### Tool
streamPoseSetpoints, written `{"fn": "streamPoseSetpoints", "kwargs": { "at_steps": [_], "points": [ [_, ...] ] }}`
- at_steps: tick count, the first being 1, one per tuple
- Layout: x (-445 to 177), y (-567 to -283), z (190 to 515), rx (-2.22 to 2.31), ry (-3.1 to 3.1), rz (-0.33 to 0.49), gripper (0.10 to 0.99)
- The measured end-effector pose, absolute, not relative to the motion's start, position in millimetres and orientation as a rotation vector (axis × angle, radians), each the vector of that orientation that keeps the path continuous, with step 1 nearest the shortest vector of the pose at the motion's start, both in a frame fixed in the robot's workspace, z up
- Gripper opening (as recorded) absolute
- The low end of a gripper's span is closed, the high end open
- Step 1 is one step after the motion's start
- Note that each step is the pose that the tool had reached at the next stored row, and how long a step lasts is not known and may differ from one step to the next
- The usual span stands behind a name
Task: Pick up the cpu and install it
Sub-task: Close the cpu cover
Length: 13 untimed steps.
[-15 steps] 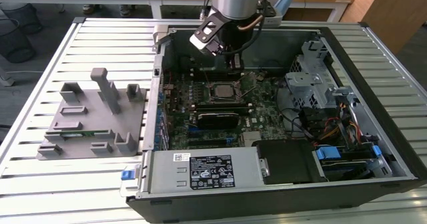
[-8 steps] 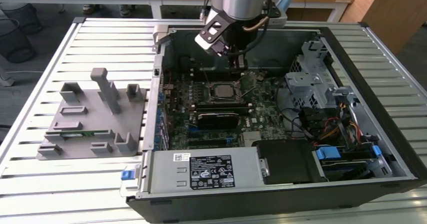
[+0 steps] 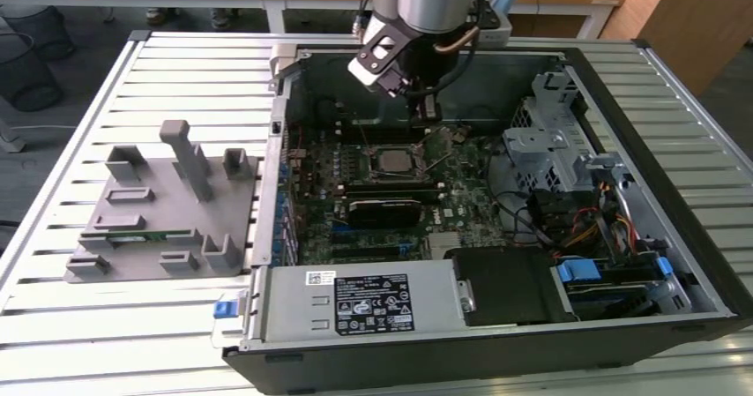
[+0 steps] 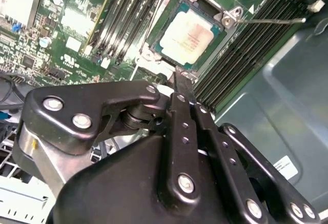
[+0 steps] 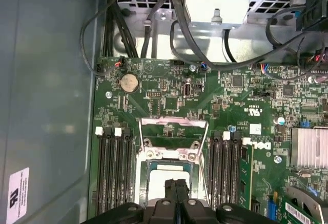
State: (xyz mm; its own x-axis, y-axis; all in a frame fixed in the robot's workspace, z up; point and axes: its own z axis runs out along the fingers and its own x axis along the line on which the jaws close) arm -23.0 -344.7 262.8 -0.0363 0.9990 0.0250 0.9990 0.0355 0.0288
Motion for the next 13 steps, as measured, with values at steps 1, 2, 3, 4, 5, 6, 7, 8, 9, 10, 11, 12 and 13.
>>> {"fn": "streamPoseSetpoints", "kwargs": {
  "at_steps": [1,2,3,4,5,6,7,8,9,10,11,12,13],
  "points": [
    [-22,-345,263,2.179,2.259,0.060,0.106],
    [-20,-345,263,2.179,2.259,0.059,0.106],
    [-18,-345,263,2.180,2.259,0.059,0.106],
    [-15,-345,263,2.180,2.259,0.059,0.106],
    [-13,-345,263,2.180,2.260,0.058,0.106],
    [-11,-345,263,2.180,2.260,0.058,0.106],
    [-9,-345,263,2.180,2.260,0.057,0.106],
    [-7,-345,263,2.180,2.260,0.057,0.106],
    [-6,-345,263,2.181,2.260,0.057,0.106],
    [-5,-345,263,2.181,2.260,0.057,0.106],
    [-3,-345,263,2.181,2.261,0.056,0.106],
    [-1,-345,263,2.181,2.261,0.056,0.106],
    [0,-345,263,2.181,2.261,0.055,0.106]
  ]
}}
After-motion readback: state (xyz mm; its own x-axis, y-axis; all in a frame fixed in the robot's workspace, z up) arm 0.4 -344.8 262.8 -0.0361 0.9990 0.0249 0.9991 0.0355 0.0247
